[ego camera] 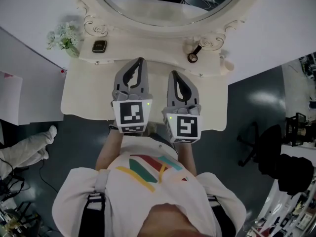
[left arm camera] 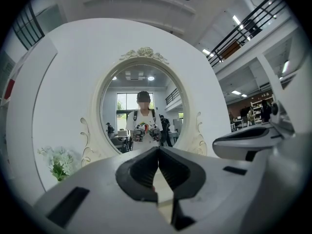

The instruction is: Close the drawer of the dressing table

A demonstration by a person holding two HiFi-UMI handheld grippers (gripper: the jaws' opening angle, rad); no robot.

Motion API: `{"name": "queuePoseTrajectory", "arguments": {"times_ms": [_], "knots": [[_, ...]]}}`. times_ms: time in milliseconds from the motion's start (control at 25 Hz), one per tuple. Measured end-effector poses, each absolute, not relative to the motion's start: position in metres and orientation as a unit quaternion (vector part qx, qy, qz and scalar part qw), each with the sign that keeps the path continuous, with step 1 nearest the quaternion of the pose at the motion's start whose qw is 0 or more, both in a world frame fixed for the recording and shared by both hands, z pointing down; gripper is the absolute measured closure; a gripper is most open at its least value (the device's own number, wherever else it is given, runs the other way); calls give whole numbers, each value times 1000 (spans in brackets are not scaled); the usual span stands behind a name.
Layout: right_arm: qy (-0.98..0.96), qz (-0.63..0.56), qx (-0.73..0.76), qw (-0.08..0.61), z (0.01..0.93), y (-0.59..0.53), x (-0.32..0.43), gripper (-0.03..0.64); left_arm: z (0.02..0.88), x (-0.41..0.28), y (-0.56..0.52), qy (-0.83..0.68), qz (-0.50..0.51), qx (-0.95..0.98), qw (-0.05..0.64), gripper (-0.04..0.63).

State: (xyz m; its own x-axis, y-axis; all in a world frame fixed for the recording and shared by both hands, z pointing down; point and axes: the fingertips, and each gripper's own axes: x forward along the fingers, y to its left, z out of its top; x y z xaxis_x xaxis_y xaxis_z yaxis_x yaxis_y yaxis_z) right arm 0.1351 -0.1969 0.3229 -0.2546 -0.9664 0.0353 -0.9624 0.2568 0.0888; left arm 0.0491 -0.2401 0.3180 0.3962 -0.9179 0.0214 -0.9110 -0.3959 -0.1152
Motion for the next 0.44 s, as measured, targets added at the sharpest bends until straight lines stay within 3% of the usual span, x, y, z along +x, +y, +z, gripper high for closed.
{"name": "queuePoseTrajectory", "arguments": {"times_ms": [440], "knots": [[-785,-30,615,61,328,-200,138,617,325,45,-243,550,-35,-834,27,589]]}}
